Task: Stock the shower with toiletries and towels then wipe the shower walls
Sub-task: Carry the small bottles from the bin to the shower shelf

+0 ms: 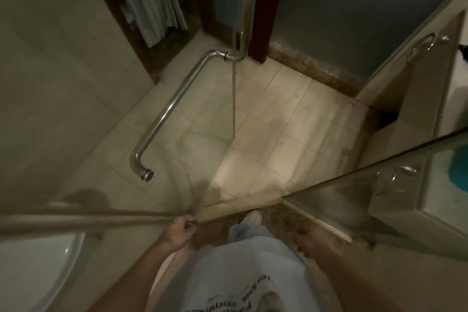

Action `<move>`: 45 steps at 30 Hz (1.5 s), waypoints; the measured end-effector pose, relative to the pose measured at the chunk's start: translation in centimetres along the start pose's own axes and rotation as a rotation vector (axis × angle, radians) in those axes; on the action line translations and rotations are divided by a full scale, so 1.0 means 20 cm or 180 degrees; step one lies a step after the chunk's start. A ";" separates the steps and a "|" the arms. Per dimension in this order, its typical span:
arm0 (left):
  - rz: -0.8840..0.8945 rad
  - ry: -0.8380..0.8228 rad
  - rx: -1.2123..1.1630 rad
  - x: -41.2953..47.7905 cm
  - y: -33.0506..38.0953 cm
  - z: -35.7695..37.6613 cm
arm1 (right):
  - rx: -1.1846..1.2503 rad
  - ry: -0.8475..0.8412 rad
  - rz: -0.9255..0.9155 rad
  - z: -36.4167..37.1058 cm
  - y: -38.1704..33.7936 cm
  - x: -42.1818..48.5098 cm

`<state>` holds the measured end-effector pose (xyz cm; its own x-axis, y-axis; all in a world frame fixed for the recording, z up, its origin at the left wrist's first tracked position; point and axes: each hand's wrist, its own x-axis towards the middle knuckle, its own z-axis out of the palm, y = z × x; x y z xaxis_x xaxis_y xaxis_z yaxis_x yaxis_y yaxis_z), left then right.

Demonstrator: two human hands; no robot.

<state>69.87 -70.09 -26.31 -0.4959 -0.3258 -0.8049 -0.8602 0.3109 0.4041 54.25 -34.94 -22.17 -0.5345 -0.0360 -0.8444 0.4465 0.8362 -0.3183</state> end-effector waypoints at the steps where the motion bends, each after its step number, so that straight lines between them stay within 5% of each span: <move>1: 0.0069 -0.0024 -0.0017 0.02 0.09 -0.04 | 0.0106 0.0013 0.0021 -0.02 -0.03 0.02; 7: 0.0136 0.0456 -0.0314 0.25 0.53 -0.18 | 0.0098 -0.0054 -0.0157 -0.28 -0.10 0.40; 18: 0.0226 0.0027 0.0004 0.64 1.44 -0.34 | 0.1003 0.0509 -0.0487 -0.81 -0.71 0.59; 26: 0.0686 -0.0374 0.0902 1.22 2.40 -0.33 | 0.1496 0.0919 0.0207 -1.09 -0.89 0.88; 35: 0.1780 -0.1288 0.2026 1.33 3.44 0.07 | 0.2364 0.1407 0.1215 -1.26 -0.71 0.87; 41: 0.1811 -0.1530 0.2424 1.43 3.76 0.24 | 0.2185 0.1184 0.1594 -1.34 -0.47 0.82; 45: 0.1518 -0.1502 0.2750 1.55 3.91 0.33 | 0.2435 0.1659 0.1479 -1.57 -0.39 0.85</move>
<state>-12.08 -50.01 -22.49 -0.5021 0.3120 -0.8066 -0.1271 0.8959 0.4257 19.06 -24.84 -20.53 -0.3559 0.5951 -0.7206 0.9273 0.1293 -0.3513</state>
